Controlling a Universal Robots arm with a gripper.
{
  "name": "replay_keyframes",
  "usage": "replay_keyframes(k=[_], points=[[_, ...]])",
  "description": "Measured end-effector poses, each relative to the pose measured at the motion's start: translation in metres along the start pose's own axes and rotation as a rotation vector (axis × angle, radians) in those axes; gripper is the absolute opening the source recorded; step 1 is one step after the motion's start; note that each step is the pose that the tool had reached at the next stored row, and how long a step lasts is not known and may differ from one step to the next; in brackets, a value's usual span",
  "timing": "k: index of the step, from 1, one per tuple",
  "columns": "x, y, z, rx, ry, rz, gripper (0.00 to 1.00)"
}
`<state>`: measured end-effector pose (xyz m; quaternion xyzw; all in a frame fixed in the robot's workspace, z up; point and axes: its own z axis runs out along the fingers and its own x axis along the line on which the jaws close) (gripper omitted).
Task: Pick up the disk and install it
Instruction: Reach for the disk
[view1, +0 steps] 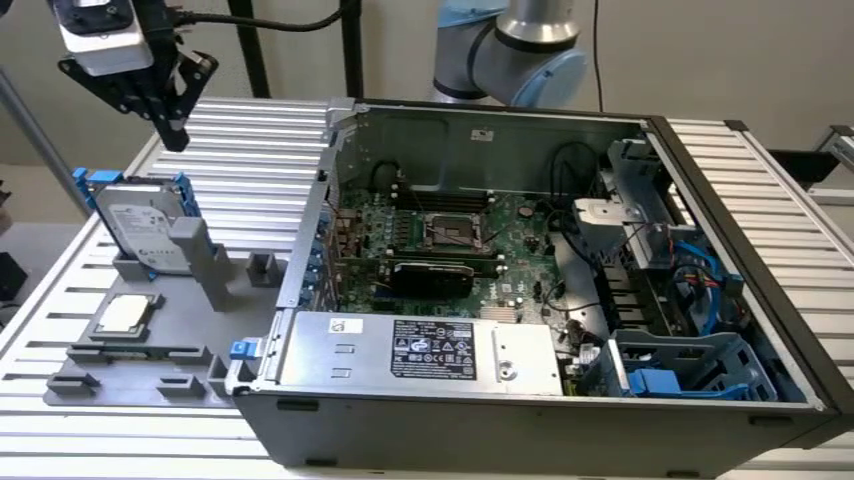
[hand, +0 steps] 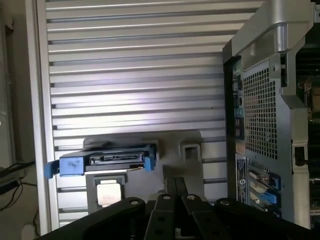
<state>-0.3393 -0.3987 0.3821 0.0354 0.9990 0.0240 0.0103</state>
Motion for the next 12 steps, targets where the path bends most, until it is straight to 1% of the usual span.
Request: replay_keyframes(k=[6, 12], points=[[0.027, -0.0016, 0.004, 0.0, 0.0007, 0.0, 0.0], [0.055, -0.0031, 0.0085, 0.0004, 0.0055, 0.0, 0.0]])
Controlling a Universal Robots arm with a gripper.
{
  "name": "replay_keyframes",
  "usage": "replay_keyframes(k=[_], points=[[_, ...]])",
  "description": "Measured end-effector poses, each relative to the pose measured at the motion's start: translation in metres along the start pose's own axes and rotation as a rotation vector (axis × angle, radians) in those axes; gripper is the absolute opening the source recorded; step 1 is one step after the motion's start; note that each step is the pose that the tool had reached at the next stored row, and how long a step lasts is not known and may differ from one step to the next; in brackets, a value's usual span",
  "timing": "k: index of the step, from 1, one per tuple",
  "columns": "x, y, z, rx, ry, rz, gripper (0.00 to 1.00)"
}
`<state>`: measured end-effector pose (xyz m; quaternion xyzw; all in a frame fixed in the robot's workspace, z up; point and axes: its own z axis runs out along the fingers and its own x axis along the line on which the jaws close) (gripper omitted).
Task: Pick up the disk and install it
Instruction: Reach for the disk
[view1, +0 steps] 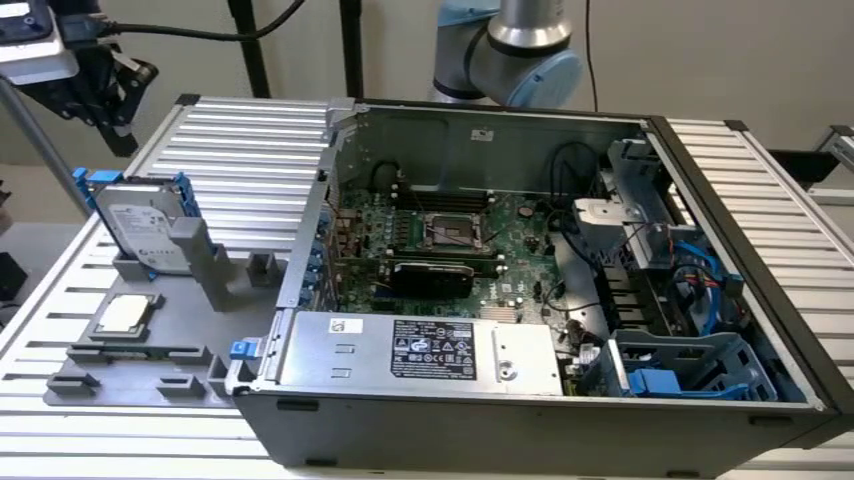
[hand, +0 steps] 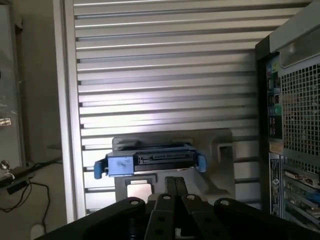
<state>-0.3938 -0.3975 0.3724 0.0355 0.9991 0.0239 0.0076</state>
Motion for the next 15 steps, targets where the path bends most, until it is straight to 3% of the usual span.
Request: replay_keyframes(k=[6, 15], points=[[0.021, 0.0001, 0.0024, 0.0003, 0.0047, -0.001, 0.0], [0.029, 0.0039, 0.0035, 0.0001, 0.0068, -0.022, 0.0]])
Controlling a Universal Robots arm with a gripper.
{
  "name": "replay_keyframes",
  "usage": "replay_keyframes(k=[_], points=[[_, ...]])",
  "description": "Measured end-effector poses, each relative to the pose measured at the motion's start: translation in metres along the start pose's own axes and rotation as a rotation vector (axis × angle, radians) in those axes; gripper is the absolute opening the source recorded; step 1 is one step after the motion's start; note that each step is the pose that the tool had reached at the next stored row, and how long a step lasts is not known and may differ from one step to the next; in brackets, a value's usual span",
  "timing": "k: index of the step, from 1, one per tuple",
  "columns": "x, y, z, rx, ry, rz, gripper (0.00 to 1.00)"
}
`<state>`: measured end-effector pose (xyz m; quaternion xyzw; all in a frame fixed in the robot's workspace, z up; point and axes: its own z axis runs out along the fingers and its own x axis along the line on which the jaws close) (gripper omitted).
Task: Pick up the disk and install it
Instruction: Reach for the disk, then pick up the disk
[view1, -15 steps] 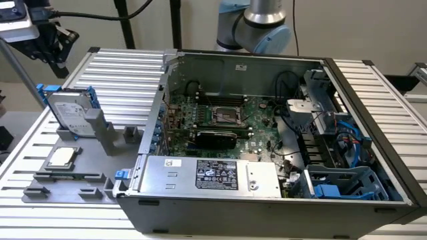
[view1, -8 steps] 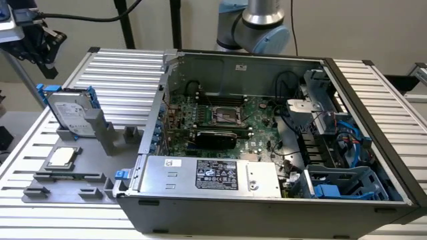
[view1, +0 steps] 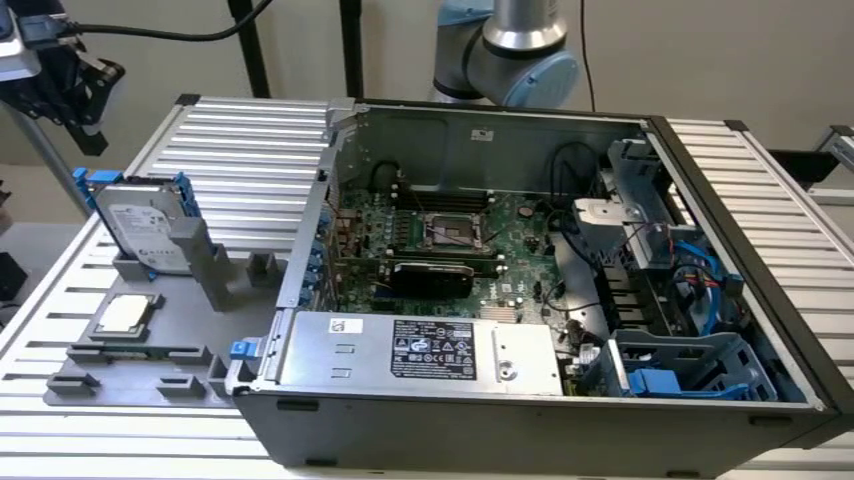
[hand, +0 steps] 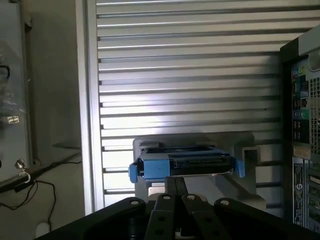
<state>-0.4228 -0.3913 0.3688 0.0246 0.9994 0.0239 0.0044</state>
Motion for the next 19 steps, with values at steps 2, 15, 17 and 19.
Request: replay_keyframes(k=[2, 15, 17, 19], points=[[0.0002, 0.0003, 0.0001, 0.0002, 0.0014, -0.004, 0.0], [0.0002, 0.0003, 0.0002, 0.0008, 0.0016, -0.008, 0.0], [0.0011, 0.0004, 0.0008, 0.0017, 0.0021, -0.016, 0.0], [0.0018, 0.0003, 0.002, 0.0013, 0.0029, -0.04, 0.0]])
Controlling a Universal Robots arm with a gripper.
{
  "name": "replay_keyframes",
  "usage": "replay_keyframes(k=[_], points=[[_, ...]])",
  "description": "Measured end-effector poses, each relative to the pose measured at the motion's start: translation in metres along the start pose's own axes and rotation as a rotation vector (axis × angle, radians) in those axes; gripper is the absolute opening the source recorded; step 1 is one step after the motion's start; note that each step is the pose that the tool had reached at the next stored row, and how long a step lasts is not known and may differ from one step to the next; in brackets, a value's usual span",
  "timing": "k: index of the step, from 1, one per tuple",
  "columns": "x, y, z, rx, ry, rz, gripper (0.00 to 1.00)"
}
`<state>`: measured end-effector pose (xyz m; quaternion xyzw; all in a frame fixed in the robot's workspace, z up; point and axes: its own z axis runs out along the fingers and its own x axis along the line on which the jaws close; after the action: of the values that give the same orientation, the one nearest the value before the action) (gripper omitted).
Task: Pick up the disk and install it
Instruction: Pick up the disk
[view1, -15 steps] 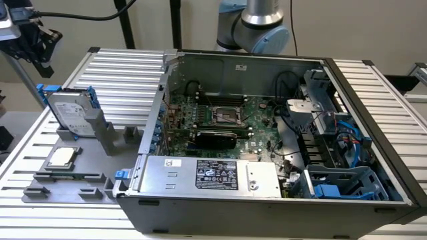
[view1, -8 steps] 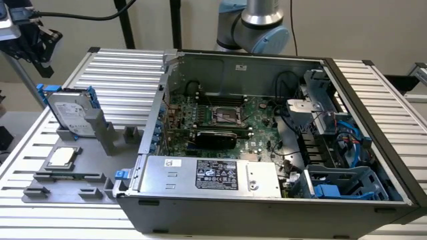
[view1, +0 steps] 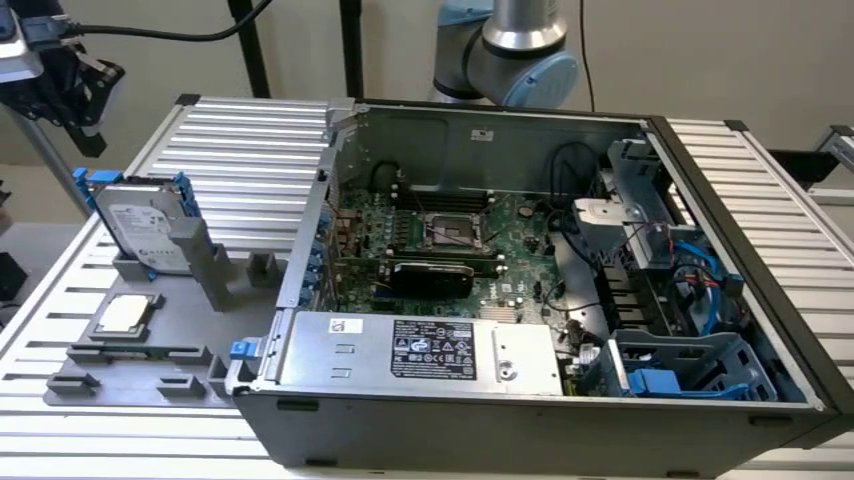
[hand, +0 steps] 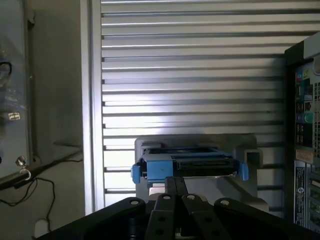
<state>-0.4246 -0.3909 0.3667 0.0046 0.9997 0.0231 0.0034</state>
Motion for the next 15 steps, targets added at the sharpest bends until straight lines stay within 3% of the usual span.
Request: replay_keyframes(k=[15], points=[[0.0005, -0.0004, 0.0083, -0.0018, 0.0144, -0.266, 0.0]])
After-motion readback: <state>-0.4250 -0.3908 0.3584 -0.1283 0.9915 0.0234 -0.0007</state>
